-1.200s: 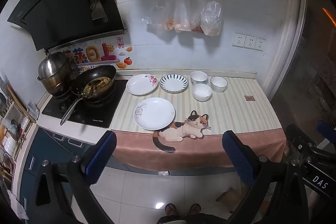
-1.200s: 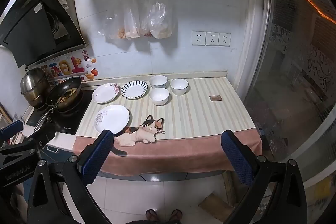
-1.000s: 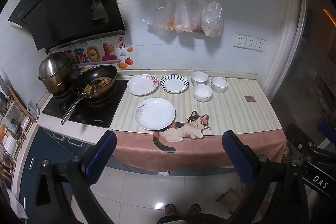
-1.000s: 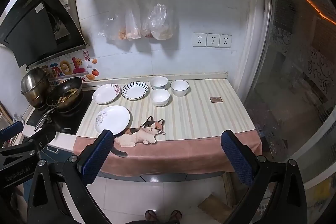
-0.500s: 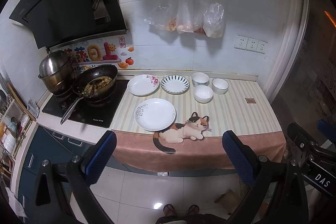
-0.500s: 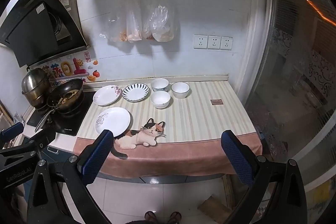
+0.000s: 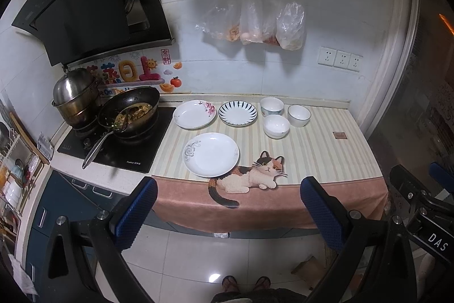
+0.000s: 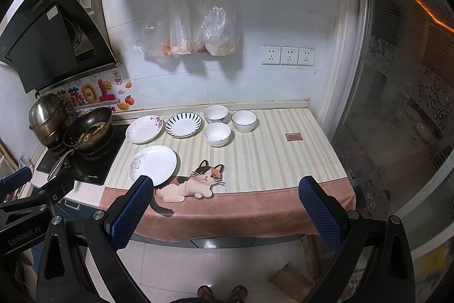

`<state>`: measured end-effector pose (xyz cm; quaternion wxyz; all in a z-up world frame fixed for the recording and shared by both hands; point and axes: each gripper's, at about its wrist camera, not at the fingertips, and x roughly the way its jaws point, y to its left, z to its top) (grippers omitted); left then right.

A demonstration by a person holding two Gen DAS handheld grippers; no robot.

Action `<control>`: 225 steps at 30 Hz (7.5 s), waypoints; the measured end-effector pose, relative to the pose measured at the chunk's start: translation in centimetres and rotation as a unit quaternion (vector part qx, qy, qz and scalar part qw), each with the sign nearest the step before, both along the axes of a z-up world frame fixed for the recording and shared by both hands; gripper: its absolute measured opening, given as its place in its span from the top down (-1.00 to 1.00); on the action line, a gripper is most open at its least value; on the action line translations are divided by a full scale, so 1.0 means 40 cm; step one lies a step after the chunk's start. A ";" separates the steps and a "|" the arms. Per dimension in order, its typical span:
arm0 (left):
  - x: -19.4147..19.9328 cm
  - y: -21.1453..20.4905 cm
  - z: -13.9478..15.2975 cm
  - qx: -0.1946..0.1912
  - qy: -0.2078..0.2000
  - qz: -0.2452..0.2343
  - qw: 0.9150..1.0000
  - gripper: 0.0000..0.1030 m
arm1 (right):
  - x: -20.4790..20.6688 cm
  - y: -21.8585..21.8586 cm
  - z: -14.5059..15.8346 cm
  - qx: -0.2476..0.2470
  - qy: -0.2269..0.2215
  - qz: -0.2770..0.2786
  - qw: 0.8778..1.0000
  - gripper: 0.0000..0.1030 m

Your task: Organize plates and bowls

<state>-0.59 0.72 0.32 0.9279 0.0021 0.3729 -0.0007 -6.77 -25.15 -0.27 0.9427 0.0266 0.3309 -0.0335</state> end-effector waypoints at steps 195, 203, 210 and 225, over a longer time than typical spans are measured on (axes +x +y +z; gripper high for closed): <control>1.308 0.496 -0.926 -0.076 0.294 0.144 0.942 0.18 | 1.869 0.737 -0.908 0.082 0.272 0.268 0.920 0.27; 1.342 0.525 -0.961 -0.111 0.293 0.149 0.938 0.18 | 1.970 0.796 -1.024 0.072 0.305 0.285 0.906 0.46; 1.327 0.549 -0.957 -0.126 0.278 0.153 0.940 0.29 | 1.977 0.814 -1.044 0.080 0.299 0.306 0.900 0.56; 1.215 0.514 -0.864 -0.129 0.257 0.128 0.949 0.29 | 1.875 0.709 -0.975 0.088 0.297 0.312 0.898 0.58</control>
